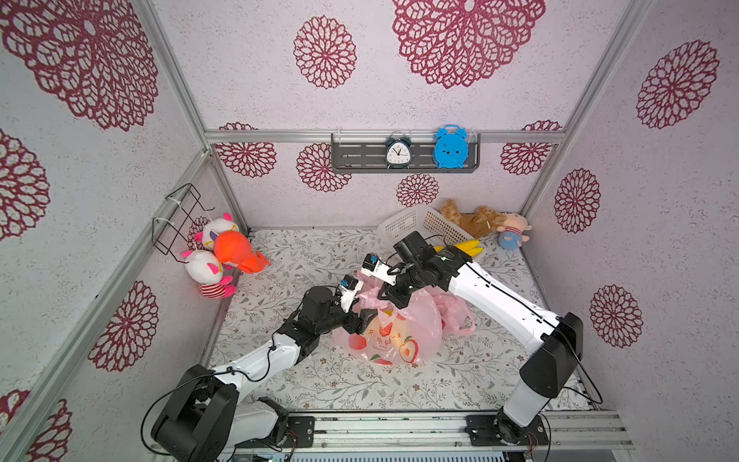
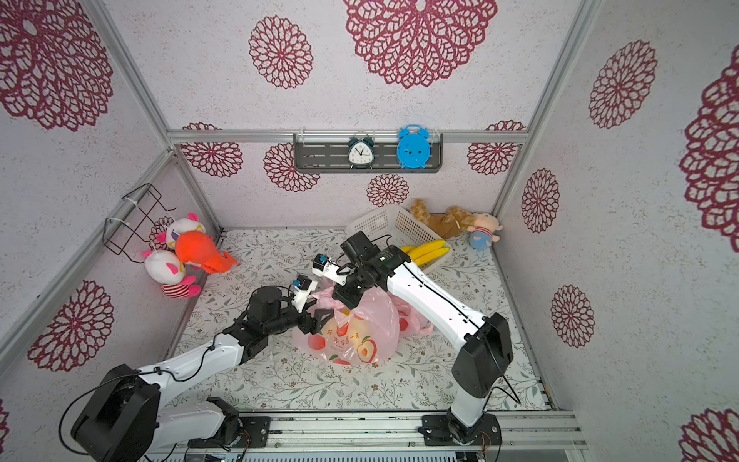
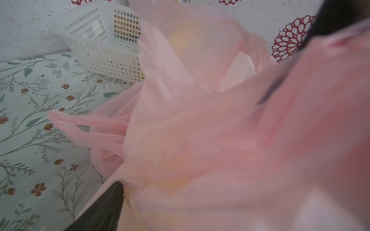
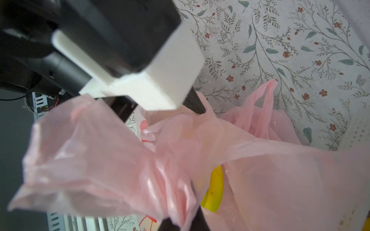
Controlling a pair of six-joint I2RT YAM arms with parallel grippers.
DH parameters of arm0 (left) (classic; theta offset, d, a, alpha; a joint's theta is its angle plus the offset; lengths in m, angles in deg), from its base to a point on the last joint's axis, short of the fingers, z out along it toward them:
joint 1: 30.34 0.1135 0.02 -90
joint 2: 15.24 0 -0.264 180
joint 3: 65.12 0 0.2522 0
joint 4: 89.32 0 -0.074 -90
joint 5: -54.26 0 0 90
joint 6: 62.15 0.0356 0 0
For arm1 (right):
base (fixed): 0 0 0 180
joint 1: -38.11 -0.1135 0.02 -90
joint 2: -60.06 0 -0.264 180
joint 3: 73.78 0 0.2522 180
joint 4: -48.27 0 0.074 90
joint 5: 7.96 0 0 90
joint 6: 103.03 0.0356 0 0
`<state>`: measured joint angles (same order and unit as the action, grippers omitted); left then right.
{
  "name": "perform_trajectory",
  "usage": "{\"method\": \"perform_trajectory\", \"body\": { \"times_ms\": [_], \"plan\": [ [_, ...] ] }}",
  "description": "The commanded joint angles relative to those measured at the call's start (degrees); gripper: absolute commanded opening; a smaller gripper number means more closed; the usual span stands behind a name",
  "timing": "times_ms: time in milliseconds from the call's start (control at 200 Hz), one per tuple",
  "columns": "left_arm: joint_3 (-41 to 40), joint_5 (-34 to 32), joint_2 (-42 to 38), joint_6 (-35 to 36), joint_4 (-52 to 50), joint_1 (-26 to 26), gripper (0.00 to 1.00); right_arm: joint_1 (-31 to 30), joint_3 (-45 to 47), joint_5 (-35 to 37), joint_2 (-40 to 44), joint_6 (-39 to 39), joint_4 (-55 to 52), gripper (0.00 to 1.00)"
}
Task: Place the banana into a plastic bag & tie a knot
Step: Cross the plastic bag at the center of the board.
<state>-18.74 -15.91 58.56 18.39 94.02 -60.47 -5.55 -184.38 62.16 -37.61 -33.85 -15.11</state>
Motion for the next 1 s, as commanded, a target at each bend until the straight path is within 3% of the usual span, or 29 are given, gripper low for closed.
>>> {"method": "perform_trajectory", "body": {
  "times_ms": [0,85,135,175,500,770,875,996],
  "plan": [
    [0.69,-7.00,1.10,-1.60,6.91,-0.83,0.72,0.24,-1.21,-2.05,2.56,0.88,-0.88,0.00],
    [1.46,-10.22,0.20,-2.46,5.34,-0.90,0.41,0.50,-0.49,-1.62,3.16,0.91,-0.89,0.00],
    [2.08,-12.64,-1.15,-3.04,2.71,-1.14,0.12,0.85,-0.13,-1.57,3.48,0.92,-0.91,0.00],
    [2.25,-14.01,-2.36,-3.53,0.71,-1.28,0.00,1.11,0.11,-1.40,3.77,0.96,-0.92,0.00],
    [5.41,-22.62,-13.59,-12.46,-23.94,-4.35,0.00,1.66,1.94,4.85,5.12,-0.16,0.37,0.00],
    [6.11,-16.36,-15.99,-19.32,-34.04,-4.51,0.00,1.25,3.05,13.20,5.21,-6.37,5.50,0.00],
    [5.40,-14.69,-17.19,-19.76,-34.02,-4.50,0.00,1.04,4.35,14.96,5.59,-12.68,8.36,0.00],
    [5.02,-8.19,-16.81,-20.45,-31.08,-4.46,0.02,0.27,9.27,16.94,6.80,-20.02,17.28,0.00]
  ]
}}
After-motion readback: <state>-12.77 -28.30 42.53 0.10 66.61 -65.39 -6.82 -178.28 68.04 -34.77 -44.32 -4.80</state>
